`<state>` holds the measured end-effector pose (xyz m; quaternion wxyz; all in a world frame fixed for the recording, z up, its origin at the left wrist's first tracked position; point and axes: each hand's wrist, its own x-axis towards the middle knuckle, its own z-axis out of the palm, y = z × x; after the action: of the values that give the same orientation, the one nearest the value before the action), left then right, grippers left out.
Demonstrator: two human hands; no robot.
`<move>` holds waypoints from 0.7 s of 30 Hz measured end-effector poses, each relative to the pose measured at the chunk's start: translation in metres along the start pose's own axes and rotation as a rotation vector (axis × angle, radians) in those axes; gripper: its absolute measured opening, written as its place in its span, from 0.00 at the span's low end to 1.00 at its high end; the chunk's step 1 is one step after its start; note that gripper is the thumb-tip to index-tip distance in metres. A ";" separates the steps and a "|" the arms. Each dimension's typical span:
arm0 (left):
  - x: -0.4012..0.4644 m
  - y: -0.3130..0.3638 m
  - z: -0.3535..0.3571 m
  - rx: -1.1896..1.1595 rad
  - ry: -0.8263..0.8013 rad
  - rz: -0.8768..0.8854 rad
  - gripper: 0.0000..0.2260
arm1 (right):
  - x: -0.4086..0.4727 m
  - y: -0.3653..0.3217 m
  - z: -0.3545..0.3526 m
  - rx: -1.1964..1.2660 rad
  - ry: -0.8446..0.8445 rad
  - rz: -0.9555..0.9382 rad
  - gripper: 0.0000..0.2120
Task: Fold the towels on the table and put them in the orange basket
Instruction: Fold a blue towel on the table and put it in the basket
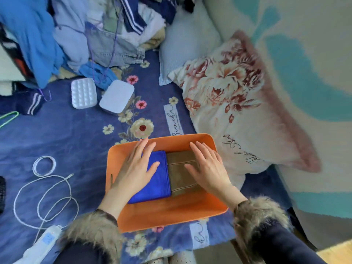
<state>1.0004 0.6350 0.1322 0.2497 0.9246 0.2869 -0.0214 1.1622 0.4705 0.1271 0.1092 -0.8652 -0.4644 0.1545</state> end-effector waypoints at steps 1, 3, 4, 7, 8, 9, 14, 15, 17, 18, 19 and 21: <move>0.000 0.011 -0.012 -0.006 0.025 0.041 0.25 | -0.007 0.000 -0.015 -0.010 0.030 0.034 0.31; 0.001 0.032 -0.031 0.000 0.043 0.126 0.25 | -0.021 0.000 -0.044 -0.034 0.095 0.096 0.31; 0.003 0.042 -0.038 0.008 0.041 0.173 0.25 | -0.030 0.000 -0.057 -0.043 0.126 0.128 0.30; 0.011 0.069 -0.056 0.002 0.015 0.314 0.24 | -0.064 -0.001 -0.091 -0.040 0.228 0.255 0.29; 0.014 0.080 -0.061 -0.007 0.002 0.367 0.24 | -0.079 -0.002 -0.100 -0.036 0.273 0.308 0.29; 0.016 0.090 -0.066 -0.009 -0.015 0.424 0.25 | -0.096 -0.003 -0.108 -0.036 0.315 0.359 0.29; -0.005 0.153 -0.072 -0.012 -0.091 0.737 0.24 | -0.200 -0.019 -0.128 -0.024 0.491 0.626 0.28; -0.014 0.167 -0.069 -0.018 -0.108 0.793 0.23 | -0.222 -0.023 -0.129 -0.023 0.519 0.678 0.28; -0.037 0.198 -0.060 -0.025 -0.153 0.908 0.23 | -0.267 -0.032 -0.130 -0.034 0.563 0.789 0.27; -0.051 0.213 -0.055 -0.037 -0.179 0.960 0.22 | -0.288 -0.036 -0.128 -0.040 0.577 0.844 0.27; -0.067 0.229 -0.050 -0.059 -0.212 1.013 0.21 | -0.311 -0.041 -0.126 -0.038 0.598 0.904 0.27; -0.103 0.260 -0.038 -0.109 -0.290 1.131 0.20 | -0.358 -0.055 -0.119 -0.027 0.657 1.032 0.26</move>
<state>1.0515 0.4145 0.3015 0.3061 0.9076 -0.2873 0.0035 0.9773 0.1948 0.3156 0.1469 -0.9822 0.0706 -0.0930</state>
